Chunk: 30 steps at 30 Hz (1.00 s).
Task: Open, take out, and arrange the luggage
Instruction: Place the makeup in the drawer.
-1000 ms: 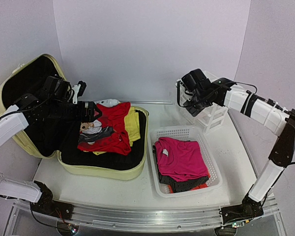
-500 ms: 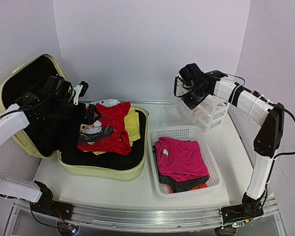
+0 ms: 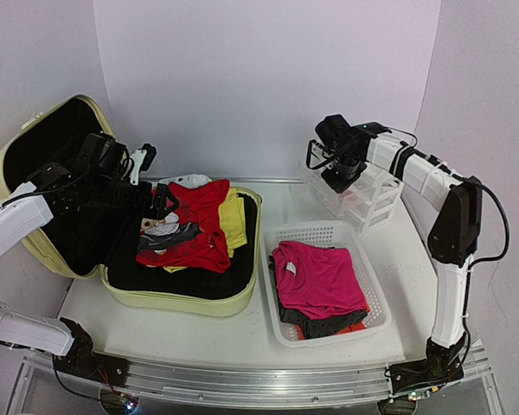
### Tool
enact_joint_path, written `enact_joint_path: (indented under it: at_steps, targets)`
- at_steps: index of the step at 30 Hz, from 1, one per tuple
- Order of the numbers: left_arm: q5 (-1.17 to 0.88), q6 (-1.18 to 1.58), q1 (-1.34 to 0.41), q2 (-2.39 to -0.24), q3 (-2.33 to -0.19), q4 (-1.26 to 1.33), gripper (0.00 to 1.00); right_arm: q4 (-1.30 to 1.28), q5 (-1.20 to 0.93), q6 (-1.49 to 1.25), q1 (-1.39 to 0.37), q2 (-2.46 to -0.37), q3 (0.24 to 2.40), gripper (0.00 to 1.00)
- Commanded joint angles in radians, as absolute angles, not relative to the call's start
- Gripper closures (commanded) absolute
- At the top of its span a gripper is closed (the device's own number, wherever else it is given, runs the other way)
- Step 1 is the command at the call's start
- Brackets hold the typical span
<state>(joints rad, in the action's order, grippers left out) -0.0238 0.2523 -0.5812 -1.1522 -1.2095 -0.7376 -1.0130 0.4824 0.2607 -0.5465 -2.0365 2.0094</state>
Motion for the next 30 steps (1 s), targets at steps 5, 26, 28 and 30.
enact_joint_path:
  at_steps: [5,26,28,30]
  targets:
    - [-0.017,0.260,-0.576,-1.167,-1.262,-0.735,0.00,-1.055,0.534,0.234,-0.551,-2.095,2.138,0.86]
    - [-0.039,0.270,-0.577,-1.193,-1.277,-0.735,0.00,-1.134,0.027,0.124,-0.551,-2.021,2.137,0.97]
    - [-0.038,0.271,-0.577,-1.193,-1.274,-0.735,0.00,-1.143,0.049,0.116,-0.551,-2.046,2.146,1.00]
    - [-0.037,0.272,-0.576,-1.192,-1.271,-0.735,0.00,-1.146,0.088,0.108,-0.551,-2.071,2.155,1.00]
